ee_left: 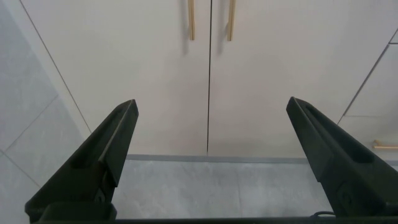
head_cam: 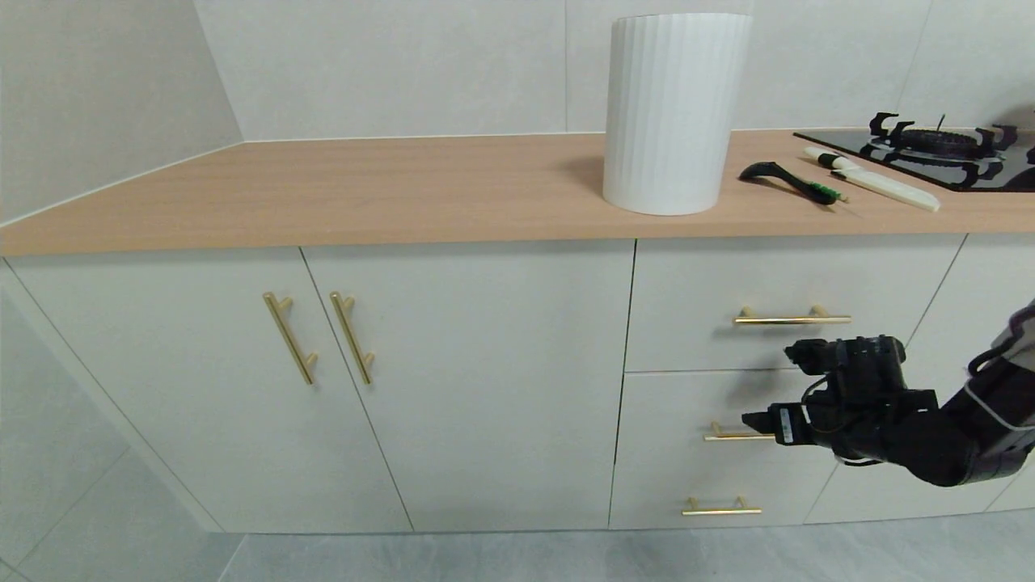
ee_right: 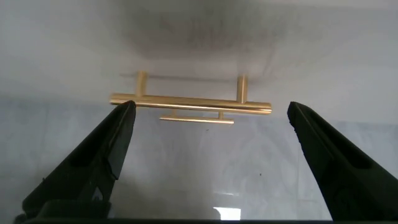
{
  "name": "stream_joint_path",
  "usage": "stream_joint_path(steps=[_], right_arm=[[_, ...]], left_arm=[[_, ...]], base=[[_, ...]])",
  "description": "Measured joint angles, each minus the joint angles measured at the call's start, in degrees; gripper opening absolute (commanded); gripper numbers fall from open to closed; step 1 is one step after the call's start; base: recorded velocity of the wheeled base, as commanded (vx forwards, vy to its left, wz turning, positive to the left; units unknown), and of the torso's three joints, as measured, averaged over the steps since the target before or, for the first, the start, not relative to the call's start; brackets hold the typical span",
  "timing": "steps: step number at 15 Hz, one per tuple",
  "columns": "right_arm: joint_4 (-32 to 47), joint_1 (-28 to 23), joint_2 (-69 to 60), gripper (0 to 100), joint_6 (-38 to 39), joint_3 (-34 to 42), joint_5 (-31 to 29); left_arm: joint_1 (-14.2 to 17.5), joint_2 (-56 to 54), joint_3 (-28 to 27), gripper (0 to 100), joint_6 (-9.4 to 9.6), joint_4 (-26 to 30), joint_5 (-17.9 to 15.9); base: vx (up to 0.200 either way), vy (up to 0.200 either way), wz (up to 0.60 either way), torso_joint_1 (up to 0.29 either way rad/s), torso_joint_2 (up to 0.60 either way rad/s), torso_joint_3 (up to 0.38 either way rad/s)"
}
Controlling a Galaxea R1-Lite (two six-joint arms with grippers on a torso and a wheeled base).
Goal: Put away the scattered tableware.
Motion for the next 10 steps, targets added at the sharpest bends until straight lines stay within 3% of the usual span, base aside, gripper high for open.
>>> stream_joint_path(steps=[3,10], right_arm=[[-7.5,0.5,5.3,100,0.3,0.3,-2.9],[-15.9,0.6,11.7,100,0.3,-0.4,-6.3]], left_arm=[[0.0,0.0,0.0,100,0.00,0.0,0.0],[0.0,0.0,0.0,100,0.00,0.0,0.0]], base=[[0.000,0.000,0.00,0.000,0.00,0.000],[0.000,0.000,0.00,0.000,0.00,0.000]])
